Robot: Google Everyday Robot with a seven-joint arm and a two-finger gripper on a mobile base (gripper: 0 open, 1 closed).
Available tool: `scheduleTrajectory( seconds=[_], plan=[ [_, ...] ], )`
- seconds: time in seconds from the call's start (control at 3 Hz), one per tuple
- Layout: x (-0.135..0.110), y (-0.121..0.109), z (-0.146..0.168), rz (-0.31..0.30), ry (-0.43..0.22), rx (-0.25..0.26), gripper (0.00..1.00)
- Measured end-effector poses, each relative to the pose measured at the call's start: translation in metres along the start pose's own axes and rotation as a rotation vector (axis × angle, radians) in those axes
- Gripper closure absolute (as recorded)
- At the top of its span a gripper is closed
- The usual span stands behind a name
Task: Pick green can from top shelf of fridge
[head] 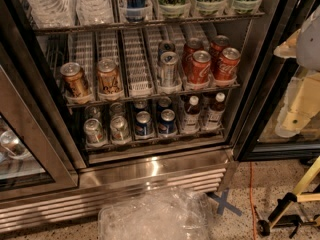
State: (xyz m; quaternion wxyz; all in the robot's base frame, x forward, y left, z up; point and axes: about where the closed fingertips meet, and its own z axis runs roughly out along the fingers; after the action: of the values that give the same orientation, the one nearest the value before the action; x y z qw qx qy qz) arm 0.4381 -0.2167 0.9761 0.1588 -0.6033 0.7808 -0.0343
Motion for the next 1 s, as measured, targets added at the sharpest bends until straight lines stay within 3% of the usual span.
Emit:
scheduleTrajectory(
  seconds=[0.33, 0.67, 1.0],
  plan=[
    [0.000, 0.000, 0.000, 0.000, 0.000, 0.000, 0.00],
    [-0.007, -0.003, 0.015, 0.065, -0.098, -0.003, 0.00],
    [0.002, -0.012, 0.072, 0.245, -0.303, -0.049, 0.00]
  ],
)
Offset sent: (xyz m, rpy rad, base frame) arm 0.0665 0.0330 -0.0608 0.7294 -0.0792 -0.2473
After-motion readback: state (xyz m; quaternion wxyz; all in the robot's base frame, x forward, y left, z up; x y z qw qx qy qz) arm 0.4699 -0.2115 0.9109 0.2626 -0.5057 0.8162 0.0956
